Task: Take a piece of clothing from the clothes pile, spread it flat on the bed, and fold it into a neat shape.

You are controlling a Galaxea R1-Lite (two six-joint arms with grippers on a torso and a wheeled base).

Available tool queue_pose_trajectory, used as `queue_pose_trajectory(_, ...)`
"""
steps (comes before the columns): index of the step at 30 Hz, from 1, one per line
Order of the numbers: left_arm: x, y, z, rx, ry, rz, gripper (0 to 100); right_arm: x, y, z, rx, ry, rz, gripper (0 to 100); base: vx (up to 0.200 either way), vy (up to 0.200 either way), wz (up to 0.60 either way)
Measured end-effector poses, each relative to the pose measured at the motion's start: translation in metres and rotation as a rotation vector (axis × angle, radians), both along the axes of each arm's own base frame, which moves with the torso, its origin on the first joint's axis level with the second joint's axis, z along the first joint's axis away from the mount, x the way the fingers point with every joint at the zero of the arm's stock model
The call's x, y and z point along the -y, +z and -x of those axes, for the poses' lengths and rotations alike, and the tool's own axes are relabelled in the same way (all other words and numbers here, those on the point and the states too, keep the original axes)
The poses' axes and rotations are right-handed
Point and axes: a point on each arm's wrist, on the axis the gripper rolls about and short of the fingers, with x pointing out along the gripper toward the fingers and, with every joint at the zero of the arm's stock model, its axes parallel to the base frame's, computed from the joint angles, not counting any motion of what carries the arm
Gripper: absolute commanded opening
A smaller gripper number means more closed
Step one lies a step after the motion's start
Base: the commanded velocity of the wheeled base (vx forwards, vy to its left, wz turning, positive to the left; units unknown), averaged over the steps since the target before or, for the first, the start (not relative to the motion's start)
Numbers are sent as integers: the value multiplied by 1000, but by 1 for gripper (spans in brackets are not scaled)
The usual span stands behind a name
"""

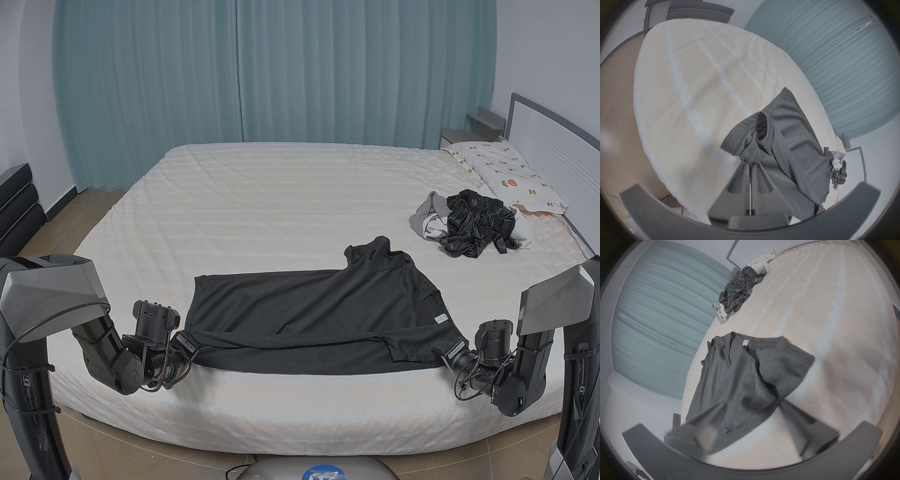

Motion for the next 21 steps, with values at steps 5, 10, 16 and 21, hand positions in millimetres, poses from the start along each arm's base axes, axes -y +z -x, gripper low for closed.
queue_pose_trajectory(5, 0, 0, 0, -1, -3, 3, 0, 0, -3, 1, 30, 8, 18, 0, 0, 0, 0)
queue_pose_trajectory(10, 0, 0, 0, -2, -3, 1, 0, 0, -6, 8, 1, 14, 27, 0, 0, 0, 0)
queue_pose_trajectory(16, -2, 4, 3, 1, -2, -3, 0, 1, 7, 18, 9, 20, 27, 0, 0, 0, 0)
queue_pose_trajectory(21, -6, 9, 7, 3, -10, -18, 0, 4, 23, 30, 20, 26, 24, 0, 0, 0, 0)
